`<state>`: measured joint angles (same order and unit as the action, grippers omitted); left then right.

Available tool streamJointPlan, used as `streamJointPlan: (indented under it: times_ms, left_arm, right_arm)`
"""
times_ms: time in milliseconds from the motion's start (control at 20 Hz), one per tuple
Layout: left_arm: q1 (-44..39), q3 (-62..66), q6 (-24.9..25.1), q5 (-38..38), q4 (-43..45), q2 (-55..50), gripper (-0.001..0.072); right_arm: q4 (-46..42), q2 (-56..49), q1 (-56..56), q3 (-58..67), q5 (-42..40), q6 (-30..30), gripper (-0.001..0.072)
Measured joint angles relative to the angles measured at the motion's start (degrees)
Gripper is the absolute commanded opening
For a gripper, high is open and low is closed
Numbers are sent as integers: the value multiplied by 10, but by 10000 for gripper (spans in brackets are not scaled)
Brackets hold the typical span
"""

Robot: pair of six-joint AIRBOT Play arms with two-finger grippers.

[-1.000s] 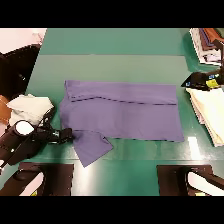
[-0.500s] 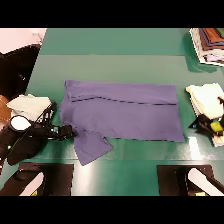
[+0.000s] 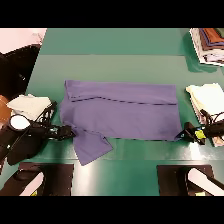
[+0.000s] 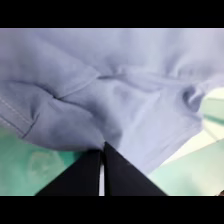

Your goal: Fold the shirts.

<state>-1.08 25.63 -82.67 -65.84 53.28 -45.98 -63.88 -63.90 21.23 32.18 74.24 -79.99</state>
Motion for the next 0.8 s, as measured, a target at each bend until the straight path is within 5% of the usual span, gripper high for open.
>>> streamJointPlan:
  times_ms: [500,800]
  left_arm:
    - [0,69,-71,-171,104,110,23]
    - [0,160,-46,-85,111,42,24]
  right_arm:
    - [-90,176,-46,58,121,2,16]
    - [-95,138,-66,149,108,1,16]
